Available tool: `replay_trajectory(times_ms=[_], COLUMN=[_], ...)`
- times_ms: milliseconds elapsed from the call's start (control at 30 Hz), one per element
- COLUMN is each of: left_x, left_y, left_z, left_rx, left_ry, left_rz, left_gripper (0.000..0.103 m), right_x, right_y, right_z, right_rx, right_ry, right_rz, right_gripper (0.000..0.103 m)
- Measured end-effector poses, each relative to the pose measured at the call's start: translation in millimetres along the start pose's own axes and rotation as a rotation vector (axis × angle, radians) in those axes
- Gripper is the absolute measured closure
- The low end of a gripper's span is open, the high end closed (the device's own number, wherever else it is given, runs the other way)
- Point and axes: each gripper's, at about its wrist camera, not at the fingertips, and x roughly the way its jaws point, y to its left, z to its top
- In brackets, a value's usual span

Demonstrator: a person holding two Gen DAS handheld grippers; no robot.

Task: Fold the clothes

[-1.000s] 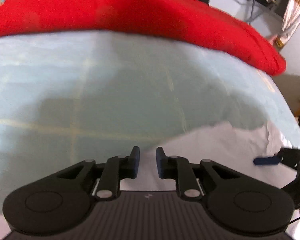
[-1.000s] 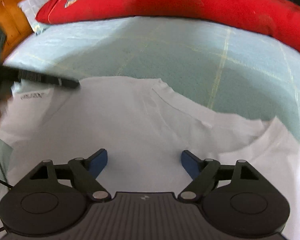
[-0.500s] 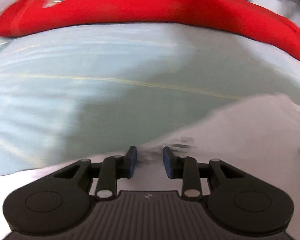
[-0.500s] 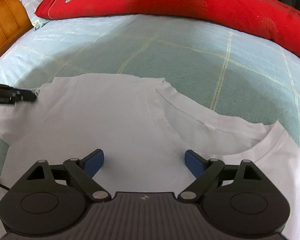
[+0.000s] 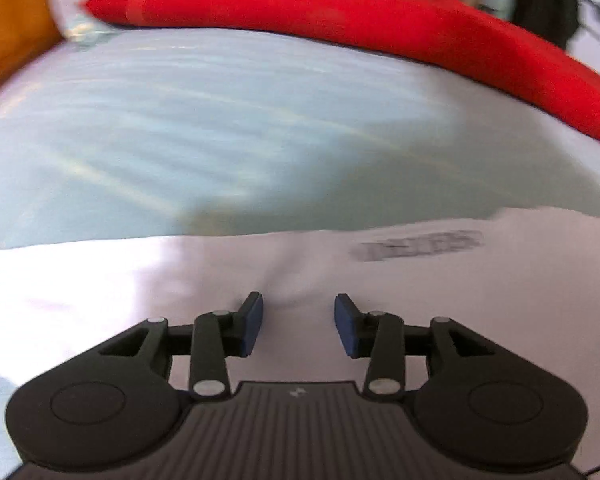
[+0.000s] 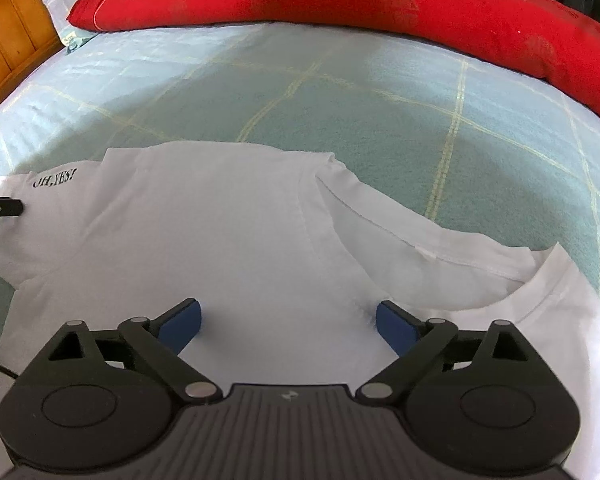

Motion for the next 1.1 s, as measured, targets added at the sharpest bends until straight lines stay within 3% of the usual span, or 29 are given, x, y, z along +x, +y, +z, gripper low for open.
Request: replay_trajectory(times_ms=[33,133,233,267,333,367,433,733,833,967,1100], left_x=[-2.6,-0.7,2.2,0.9,-3.3,-10.1,-20.6,-19.5,-6.0,-18.7,-30.6], left_y=[10.3,20.0,27.7,31.4,39.7,35.3,14.7,-120.8,-117.7,-100.6,-119.6], left_z=[1.7,2.3,2.5,4.4,9.4,10.4,10.3,1.1,-8.7,-3.5,10.4], left_rx=[-0.031,0.012,0.068,0.044,-0.034,-0.036,0.004,0.331,0.338,0.247,0.225], left_ry=[0.002,0.014,0.026,0.031,0.043,0.034,0.011,-0.047,0.012,0.034,-0.009], left_rz=[0.022,0.084,0.144,0.149,0.147,0.139,0.098,-0.246,-0.142,-0.095,-0.195], left_gripper=[0.064,0.064,0.056,0.051,0.052,0.061,0.058,0.051,0.05,0.054,0.052], right_x=[0.6,2.7,4.5,5.0,5.7,5.3,2.9,-27.7,-36.5,-59.2,-75.4], right_y=[-0.3,0.9,4.5,4.9,5.1,6.3,9.3,31.2,30.8,15.7,-20.1], right_z=[-0.2,0.4,1.8,1.8,0.5,0.3,0.0,-22.2,-29.4,-42.7,-57.3], right_rx=[-0.004,-0.018,-0.02,-0.017,-0.02,-0.022,-0.024,0.023,0.027,0.056,0.141], right_ry=[0.001,0.01,0.018,0.017,0.012,0.009,0.0,-0.035,-0.031,-0.086,-0.149], right_rz=[0.003,0.005,-0.014,-0.018,-0.021,-0.023,-0.032,-0.025,-0.04,-0.125,-0.245], right_gripper=[0.003,0.0,0.0,0.0,0.0,0.0,0.0,0.0,0.0,0.0,0.0])
